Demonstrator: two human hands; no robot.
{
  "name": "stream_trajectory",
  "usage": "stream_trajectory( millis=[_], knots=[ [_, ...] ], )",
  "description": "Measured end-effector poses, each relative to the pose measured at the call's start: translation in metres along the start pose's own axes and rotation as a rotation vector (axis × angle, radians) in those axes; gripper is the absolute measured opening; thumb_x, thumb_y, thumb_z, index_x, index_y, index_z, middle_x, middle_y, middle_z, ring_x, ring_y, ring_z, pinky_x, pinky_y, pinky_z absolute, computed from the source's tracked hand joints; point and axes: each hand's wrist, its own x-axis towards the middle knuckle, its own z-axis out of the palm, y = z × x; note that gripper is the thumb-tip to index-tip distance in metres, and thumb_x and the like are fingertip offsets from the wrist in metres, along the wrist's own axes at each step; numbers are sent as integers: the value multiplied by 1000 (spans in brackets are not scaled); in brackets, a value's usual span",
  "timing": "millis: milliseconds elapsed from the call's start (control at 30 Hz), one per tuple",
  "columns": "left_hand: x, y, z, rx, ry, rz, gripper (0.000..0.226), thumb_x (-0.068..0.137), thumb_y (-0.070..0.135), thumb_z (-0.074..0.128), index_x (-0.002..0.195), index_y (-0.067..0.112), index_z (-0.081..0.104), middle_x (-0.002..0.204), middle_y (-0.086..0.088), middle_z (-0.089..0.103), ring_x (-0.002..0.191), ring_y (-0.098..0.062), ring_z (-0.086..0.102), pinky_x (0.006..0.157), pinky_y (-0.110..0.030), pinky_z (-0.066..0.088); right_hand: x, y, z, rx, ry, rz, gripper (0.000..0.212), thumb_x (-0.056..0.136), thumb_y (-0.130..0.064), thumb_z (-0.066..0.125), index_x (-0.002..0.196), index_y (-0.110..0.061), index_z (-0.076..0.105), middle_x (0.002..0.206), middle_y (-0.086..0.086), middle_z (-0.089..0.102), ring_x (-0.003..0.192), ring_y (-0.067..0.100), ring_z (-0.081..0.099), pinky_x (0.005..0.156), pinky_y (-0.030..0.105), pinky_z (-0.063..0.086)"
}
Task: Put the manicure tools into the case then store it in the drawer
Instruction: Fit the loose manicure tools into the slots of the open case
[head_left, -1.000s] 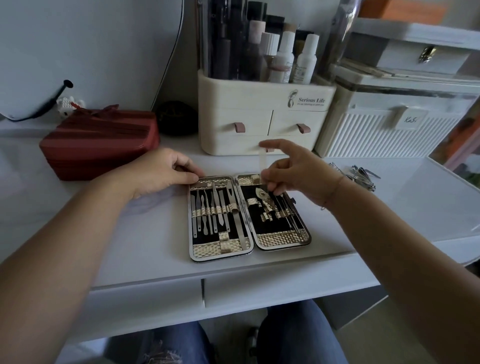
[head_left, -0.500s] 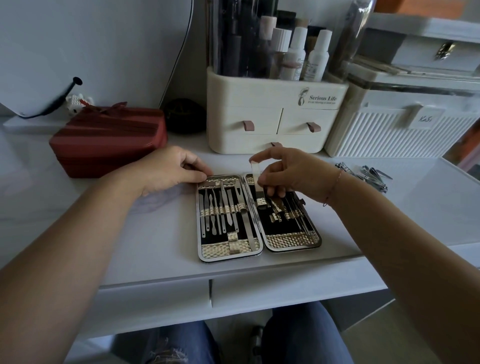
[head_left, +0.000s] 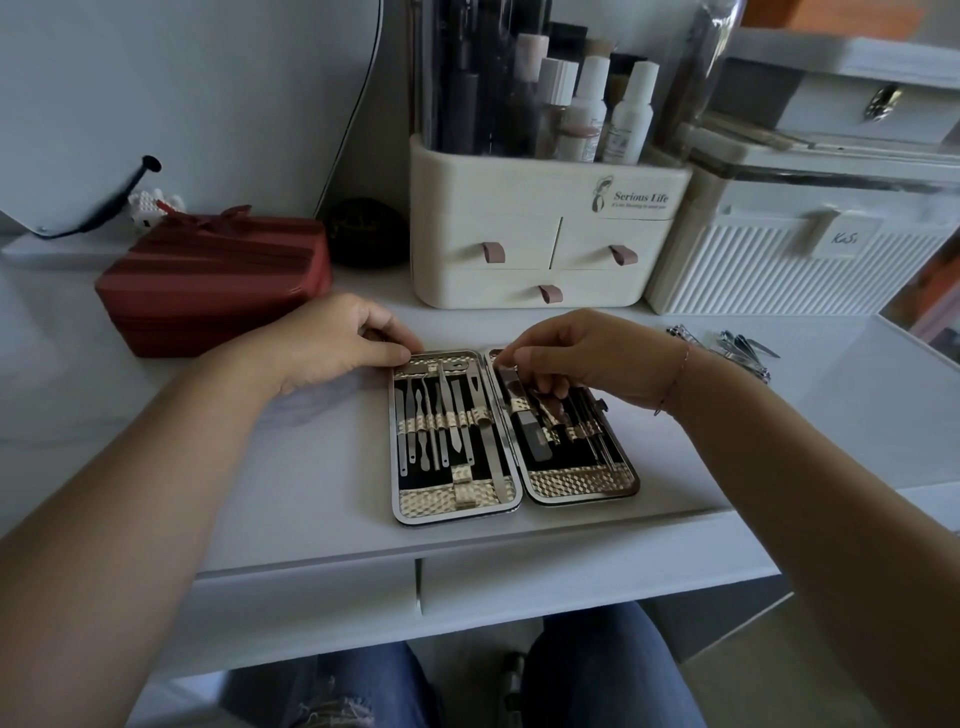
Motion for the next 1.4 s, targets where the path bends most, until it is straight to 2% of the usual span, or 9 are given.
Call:
stream_trajectory(
  millis=[267,433,500,600,700,800,967,1133,1400],
  knots=[
    [0,-1,0,-16,-4,-16,17,81,7,68,90,21,72,91,-2,74,83,-7,65,75,-8,48,-4,0,-2,-79,7,-21,20,91,-13,56,104,-6,70,98,24,68,73,15,58,70,22,52],
    [1,-1,0,-13,-6,-12,16,81,7,68,90,19,73,89,0,74,84,-10,66,75,-9,49,-14,0,-1,20,87,-43,20,91,-11,56,106,-3,67,75,6,67,63,8,63,69,16,54],
    [1,-1,0,-15,-8,-10,16,81,7,68,89,20,73,85,1,75,80,-6,66,72,-7,48,-22,5,-7,2,225,-85,18,89,-12,59,104,-10,68,74,1,69,64,4,64,71,16,54],
    [2,-3,-1,4,-4,2,16,81,8,69,87,22,73,82,6,75,74,0,65,72,-7,47,-36,27,-31,-233,600,-96,15,85,-21,65,98,-18,71,78,-8,67,67,2,60,70,12,50],
    [3,-4,-1,9,-9,6,15,80,9,69,89,20,73,82,7,75,76,0,65,76,-10,47,-48,62,-64,-521,845,73,24,80,-31,70,98,-16,72,86,-2,60,80,12,57,73,22,43],
    [3,-4,-2,12,-16,0,15,81,9,69,88,21,74,82,5,75,76,-2,66,77,-11,48,-49,87,-82,-598,841,239,28,76,-42,70,94,-22,72,91,6,61,98,26,56,86,39,45],
    [1,-3,0,-34,-5,0,15,82,6,67,88,19,72,77,8,74,70,5,63,68,-1,44,-40,92,-82,-617,795,282,21,76,-41,70,90,-25,72,90,6,59,103,26,52,88,37,40],
    [2,-5,-1,-27,-3,-3,15,81,5,67,89,18,73,83,2,75,74,2,65,70,-1,44,-39,85,-75,-569,728,210,11,75,-38,72,82,-29,71,86,4,59,94,26,54,84,38,43],
    [1,-3,0,-42,-6,-10,15,82,5,67,89,18,73,82,4,75,75,2,65,71,-2,44,-33,72,-65,-651,651,138,19,79,-38,69,90,-23,72,87,-5,55,89,15,50,88,41,42]
  ],
)
